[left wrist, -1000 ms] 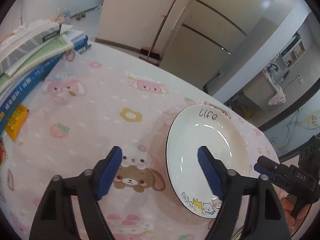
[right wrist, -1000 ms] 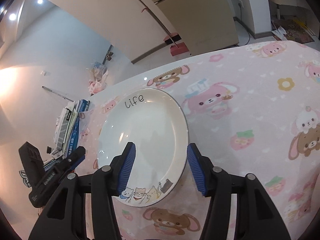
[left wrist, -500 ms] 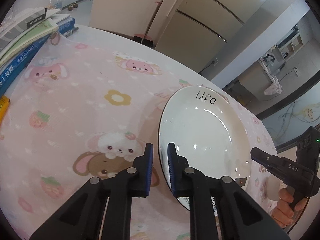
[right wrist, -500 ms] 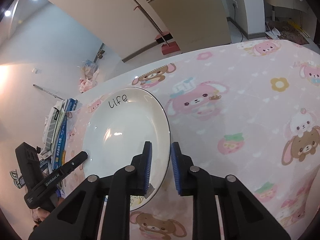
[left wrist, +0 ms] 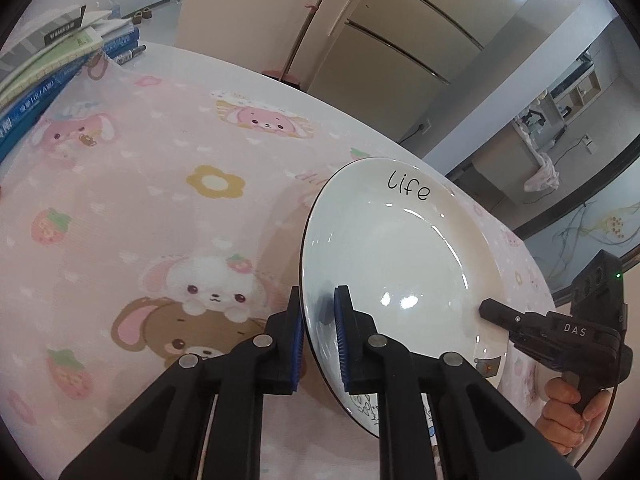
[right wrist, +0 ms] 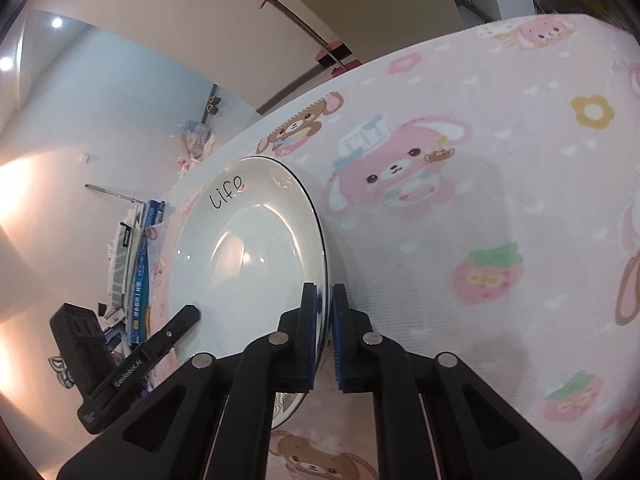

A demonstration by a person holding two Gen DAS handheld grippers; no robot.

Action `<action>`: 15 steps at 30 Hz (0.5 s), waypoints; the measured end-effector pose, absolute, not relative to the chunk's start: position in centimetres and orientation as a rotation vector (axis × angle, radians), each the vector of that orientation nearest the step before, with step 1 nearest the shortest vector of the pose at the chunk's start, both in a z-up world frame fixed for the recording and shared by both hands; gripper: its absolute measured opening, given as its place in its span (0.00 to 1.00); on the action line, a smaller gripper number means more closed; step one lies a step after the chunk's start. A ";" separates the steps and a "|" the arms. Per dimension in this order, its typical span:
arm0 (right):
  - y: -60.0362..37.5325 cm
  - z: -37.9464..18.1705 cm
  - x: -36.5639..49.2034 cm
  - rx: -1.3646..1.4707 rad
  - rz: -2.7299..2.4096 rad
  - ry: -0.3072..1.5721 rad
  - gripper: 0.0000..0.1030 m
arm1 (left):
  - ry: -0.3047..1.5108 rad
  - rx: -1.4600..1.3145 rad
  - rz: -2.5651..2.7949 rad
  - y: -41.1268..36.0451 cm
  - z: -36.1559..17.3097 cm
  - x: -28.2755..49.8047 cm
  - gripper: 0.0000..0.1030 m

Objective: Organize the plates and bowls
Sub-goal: 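Lift the 'Life' plate with both grippers and carry it toward the plate stack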

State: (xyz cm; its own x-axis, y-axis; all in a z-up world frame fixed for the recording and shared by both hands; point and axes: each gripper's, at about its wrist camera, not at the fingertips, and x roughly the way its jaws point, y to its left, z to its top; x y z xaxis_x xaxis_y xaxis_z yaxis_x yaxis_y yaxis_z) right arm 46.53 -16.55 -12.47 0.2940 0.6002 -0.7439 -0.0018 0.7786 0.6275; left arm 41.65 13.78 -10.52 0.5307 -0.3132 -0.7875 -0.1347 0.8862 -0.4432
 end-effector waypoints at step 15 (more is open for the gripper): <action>-16.2 -11.9 46.6 0.531 0.472 1.194 0.10 | 0.988 -0.389 -0.097 11.8 -9.3 41.1 0.16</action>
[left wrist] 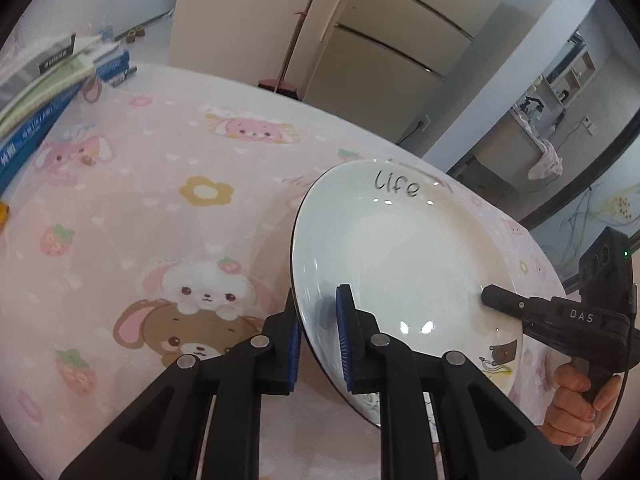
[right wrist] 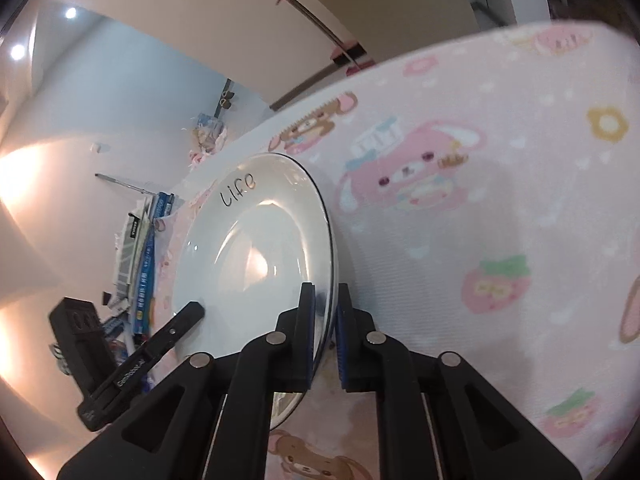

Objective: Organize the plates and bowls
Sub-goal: 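Lift the 'Life' plate with both grippers and carry it toward the plate stack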

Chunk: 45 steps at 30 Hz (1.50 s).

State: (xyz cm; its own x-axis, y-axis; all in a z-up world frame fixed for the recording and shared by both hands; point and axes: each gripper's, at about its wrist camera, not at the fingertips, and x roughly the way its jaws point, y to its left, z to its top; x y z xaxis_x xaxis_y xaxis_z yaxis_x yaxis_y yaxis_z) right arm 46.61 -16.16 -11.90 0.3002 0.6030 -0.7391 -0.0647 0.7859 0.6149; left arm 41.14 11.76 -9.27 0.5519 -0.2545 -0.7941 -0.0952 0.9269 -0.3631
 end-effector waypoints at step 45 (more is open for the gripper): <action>-22.3 11.1 25.0 0.414 0.631 0.784 0.13 | 0.572 -0.298 -0.182 4.6 15.6 15.7 0.17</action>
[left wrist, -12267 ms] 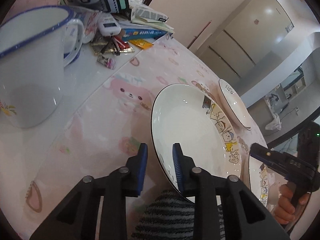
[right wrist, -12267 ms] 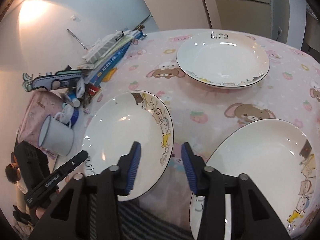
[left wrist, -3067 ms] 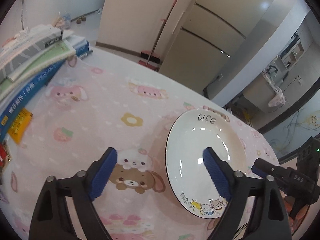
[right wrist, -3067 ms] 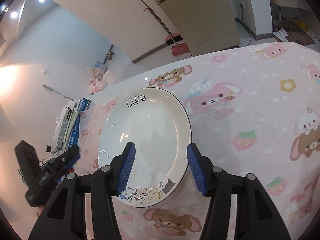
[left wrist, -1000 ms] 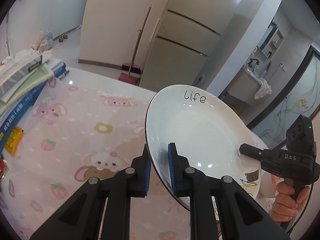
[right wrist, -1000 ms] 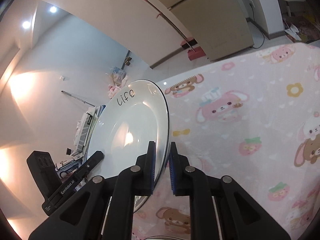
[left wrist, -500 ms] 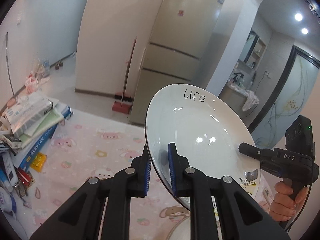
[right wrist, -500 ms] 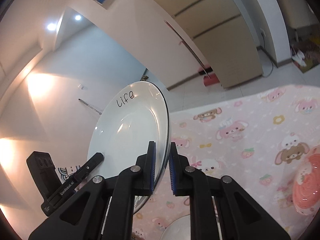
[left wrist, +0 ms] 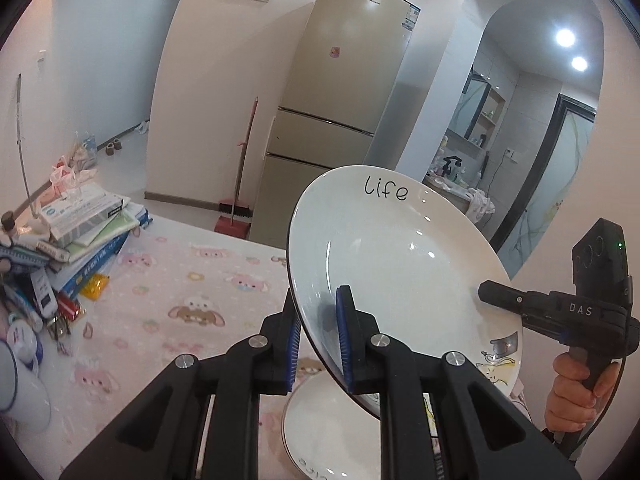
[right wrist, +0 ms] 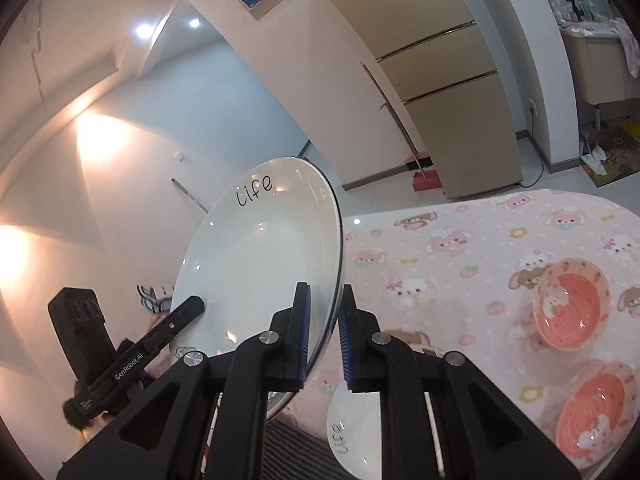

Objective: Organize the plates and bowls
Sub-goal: 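Lift the 'Life' plate with both grippers and carry it toward the plate stack, then lower the 'Life' plate onto the stacked plates and open both grippers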

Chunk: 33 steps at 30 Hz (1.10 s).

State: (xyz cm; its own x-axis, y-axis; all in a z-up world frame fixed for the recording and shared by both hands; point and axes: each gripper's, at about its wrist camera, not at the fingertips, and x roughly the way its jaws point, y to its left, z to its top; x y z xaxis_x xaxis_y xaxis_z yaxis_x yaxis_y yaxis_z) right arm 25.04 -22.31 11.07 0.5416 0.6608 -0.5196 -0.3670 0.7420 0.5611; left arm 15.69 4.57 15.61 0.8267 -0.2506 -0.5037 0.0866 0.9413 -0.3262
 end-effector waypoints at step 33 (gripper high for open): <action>-26.9 3.9 15.2 0.433 0.617 0.808 0.14 | 0.607 -0.221 -0.202 -0.4 9.4 6.9 0.17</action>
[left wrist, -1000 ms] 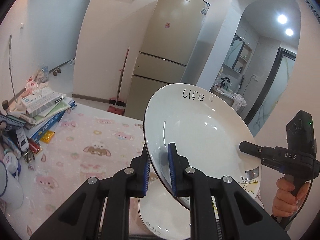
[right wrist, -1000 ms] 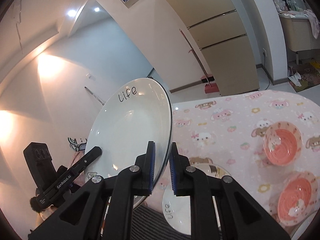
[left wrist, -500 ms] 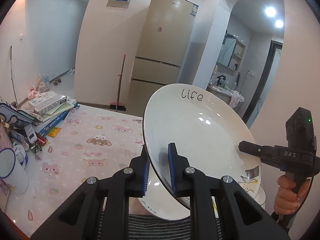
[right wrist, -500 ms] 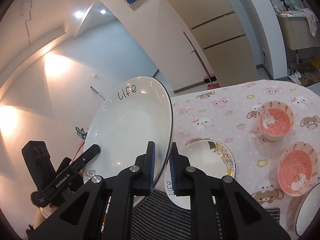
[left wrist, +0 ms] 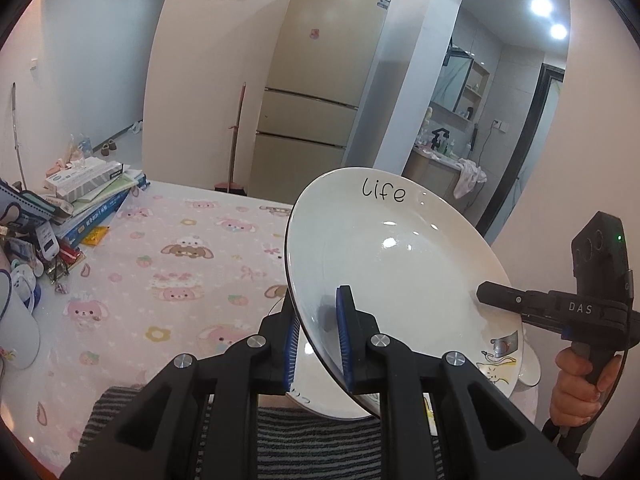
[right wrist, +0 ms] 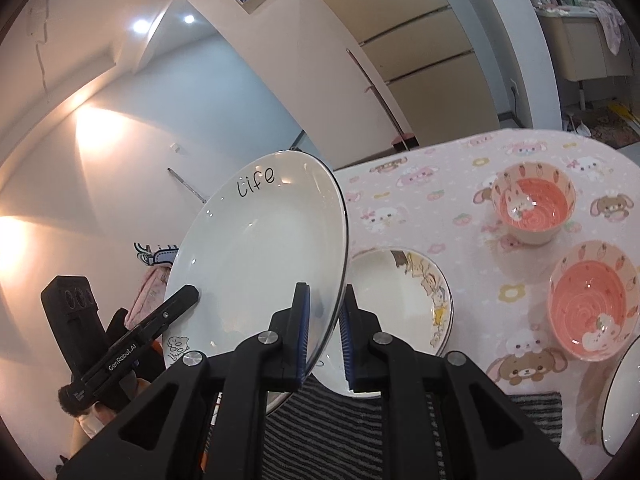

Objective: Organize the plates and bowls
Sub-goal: 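Lower the 'Life' plate onto the stacked plates and open both grippers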

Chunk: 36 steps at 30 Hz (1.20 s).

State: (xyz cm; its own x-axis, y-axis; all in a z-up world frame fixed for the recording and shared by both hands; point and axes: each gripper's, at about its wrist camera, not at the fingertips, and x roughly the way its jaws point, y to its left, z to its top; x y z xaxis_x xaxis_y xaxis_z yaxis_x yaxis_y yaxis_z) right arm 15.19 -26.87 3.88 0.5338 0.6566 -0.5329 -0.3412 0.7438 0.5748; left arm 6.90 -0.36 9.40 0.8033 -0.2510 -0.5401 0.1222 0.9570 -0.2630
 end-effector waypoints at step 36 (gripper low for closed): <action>-27.7 -7.4 17.2 0.415 0.375 0.994 0.18 | 0.907 -0.180 -0.207 -4.0 -4.4 12.2 0.22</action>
